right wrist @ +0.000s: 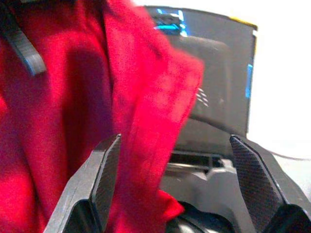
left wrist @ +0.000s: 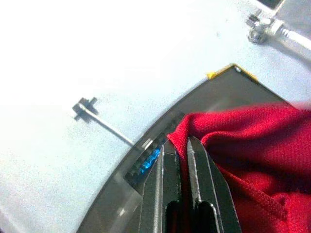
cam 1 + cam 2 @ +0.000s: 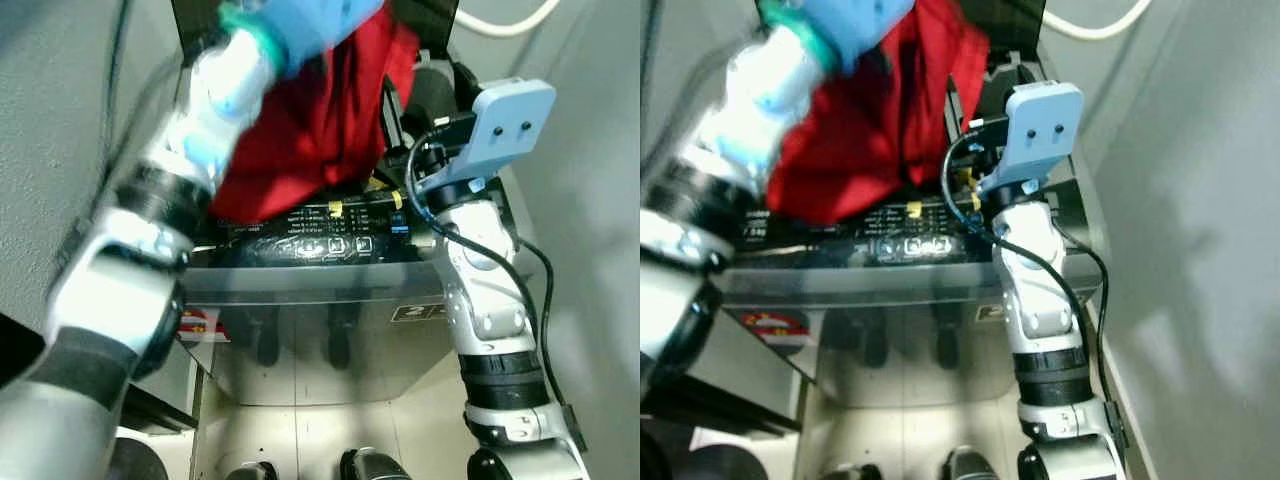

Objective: Clothes washing

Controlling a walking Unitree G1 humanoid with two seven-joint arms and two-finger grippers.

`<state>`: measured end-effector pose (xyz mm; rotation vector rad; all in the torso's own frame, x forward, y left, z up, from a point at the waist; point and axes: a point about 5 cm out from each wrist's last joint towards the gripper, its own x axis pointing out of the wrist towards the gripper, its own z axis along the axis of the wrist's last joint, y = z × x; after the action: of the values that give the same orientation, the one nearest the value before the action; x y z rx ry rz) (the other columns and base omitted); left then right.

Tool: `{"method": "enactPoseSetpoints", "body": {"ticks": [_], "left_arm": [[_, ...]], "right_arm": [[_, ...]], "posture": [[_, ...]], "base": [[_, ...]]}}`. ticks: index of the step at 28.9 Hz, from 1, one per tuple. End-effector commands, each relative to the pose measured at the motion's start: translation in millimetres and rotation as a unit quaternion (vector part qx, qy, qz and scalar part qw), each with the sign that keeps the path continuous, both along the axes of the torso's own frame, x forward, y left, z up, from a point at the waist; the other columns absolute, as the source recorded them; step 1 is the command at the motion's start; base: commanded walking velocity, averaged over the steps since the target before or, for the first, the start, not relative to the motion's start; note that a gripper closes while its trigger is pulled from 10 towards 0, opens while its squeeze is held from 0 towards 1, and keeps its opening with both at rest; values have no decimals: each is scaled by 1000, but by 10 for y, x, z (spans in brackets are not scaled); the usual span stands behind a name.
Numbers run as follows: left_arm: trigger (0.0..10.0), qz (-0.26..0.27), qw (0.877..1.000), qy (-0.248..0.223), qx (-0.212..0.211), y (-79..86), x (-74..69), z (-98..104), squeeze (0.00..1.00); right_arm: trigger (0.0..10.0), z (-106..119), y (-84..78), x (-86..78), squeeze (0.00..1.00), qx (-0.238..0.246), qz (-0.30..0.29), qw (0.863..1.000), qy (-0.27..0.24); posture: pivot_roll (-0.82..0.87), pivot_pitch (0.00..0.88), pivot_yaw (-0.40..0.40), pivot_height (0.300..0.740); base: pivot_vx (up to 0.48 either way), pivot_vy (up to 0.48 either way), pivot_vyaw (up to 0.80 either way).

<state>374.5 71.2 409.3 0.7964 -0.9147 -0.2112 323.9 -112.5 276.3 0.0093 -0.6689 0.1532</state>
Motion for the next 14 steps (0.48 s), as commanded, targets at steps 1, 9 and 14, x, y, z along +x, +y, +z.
{"method": "enactPoseSetpoints", "body": {"ticks": [1, 9, 14], "left_arm": [[10000, 20, 994, 105, -6, 110, 199, -399, 0], [10000, -89, 916, 365, -142, 262, 340, -1142, 1000], [10000, -127, 914, 344, -172, 312, 291, -1097, 1000]], "right_arm": [[10000, 7, -4, -16, 0, 1, -2, 1000, -2], [10000, 13, -1, 1, 0, -1, 3, 1000, 1], [10000, 18, 27, 1, 0, 1, 9, 1000, 3]], "posture": [[-95, 83, 63, 726], [-75, 98, 47, 726], [-65, 103, 42, 726]], "base": [[0, 0, 0], [0, 0, 0], [0, 0, 0]]}}
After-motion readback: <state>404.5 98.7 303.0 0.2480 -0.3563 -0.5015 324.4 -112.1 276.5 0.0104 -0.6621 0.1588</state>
